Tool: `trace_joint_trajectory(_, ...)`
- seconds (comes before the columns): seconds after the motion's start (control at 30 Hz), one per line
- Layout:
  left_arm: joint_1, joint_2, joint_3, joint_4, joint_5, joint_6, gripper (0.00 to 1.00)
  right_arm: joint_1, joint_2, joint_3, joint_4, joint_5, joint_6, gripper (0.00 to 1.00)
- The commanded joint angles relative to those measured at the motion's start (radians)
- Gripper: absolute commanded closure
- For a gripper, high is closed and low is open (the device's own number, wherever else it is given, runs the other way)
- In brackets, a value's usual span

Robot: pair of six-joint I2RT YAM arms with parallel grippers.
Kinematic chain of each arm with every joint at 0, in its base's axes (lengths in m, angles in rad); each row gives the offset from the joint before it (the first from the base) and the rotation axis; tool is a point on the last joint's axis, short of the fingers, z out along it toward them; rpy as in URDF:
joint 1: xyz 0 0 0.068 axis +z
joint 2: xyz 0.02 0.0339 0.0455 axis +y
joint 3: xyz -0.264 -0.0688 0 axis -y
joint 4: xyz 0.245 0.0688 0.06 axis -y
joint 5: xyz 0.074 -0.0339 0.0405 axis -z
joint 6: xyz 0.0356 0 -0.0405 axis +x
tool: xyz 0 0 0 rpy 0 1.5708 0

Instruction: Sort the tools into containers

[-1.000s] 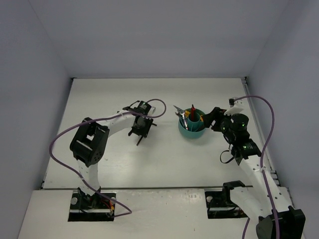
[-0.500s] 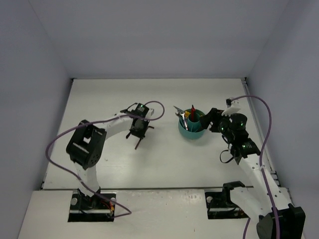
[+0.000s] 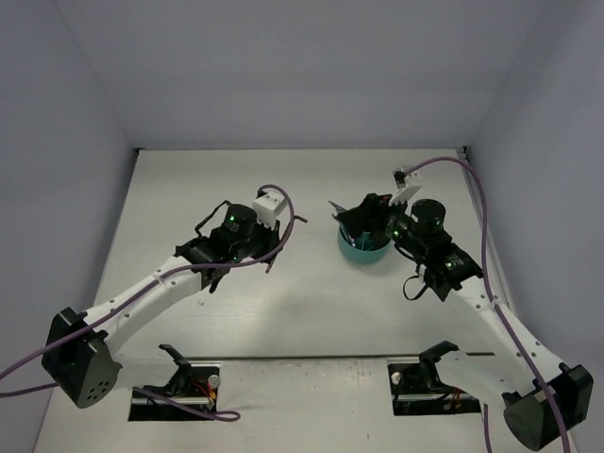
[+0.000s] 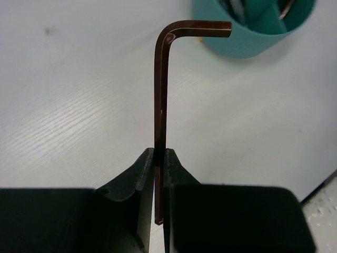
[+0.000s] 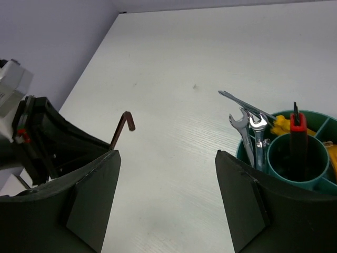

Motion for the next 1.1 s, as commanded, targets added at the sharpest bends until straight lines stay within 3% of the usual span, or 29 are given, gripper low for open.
trace_joint_trajectory(0.0,-0.043,-0.084,-0.029,0.173,0.038,-0.016,1.0,0.056,0.046,0.057,0.134,-0.017,0.032,0.31)
trace_joint_trajectory(0.63,-0.17,-0.13,-0.003,0.187,-0.036,0.04,1.0,0.22,0.226,0.094,0.248,0.03,0.066,0.37)
trace_joint_trajectory(0.9,-0.172,-0.141,-0.01,0.194,-0.049,0.043,1.0,0.226,0.239,0.073,0.248,0.033,0.076,0.46)
trace_joint_trajectory(1.07,-0.172,-0.138,-0.009,0.2,-0.047,0.043,1.0,0.227,0.243,0.075,0.248,0.031,0.074,0.62)
